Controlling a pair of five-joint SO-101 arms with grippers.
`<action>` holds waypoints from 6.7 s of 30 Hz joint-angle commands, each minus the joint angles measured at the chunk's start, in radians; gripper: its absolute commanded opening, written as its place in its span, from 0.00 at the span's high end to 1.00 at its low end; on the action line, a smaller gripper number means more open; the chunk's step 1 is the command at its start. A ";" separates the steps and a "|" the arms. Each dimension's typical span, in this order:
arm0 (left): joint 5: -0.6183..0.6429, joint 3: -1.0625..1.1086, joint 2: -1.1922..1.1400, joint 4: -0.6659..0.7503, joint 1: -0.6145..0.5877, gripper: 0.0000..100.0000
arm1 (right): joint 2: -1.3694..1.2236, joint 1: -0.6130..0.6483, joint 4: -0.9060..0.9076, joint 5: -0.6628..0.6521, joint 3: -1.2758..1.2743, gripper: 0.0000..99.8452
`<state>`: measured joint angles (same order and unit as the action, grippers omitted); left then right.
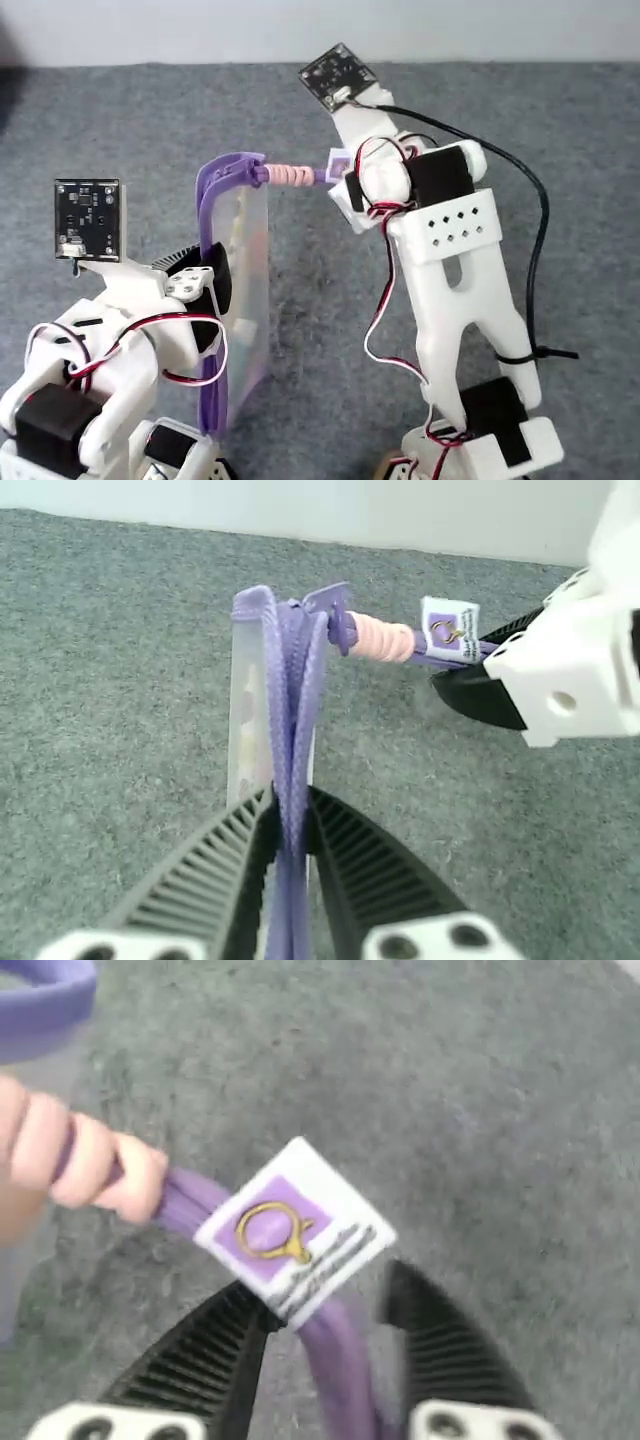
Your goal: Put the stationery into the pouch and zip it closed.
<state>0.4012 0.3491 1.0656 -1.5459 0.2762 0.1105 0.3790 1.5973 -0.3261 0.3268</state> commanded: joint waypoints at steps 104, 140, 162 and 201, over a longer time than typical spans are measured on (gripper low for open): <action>0.009 0.041 0.018 0.040 0.008 0.99 | -0.056 0.432 -0.366 -0.176 0.014 0.99; -0.043 -0.041 0.018 0.072 0.002 0.81 | 0.280 0.390 -0.019 -0.175 0.012 0.99; -0.092 -0.168 0.020 -0.112 0.005 0.77 | 0.286 0.395 -0.074 -0.175 -0.040 0.99; -0.023 -0.165 0.017 -0.071 -0.224 0.76 | 0.526 0.410 0.196 0.281 -0.229 0.92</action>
<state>0.3690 0.2125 1.0871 -1.6441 0.1043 0.5754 0.7104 1.7522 -0.0591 0.1427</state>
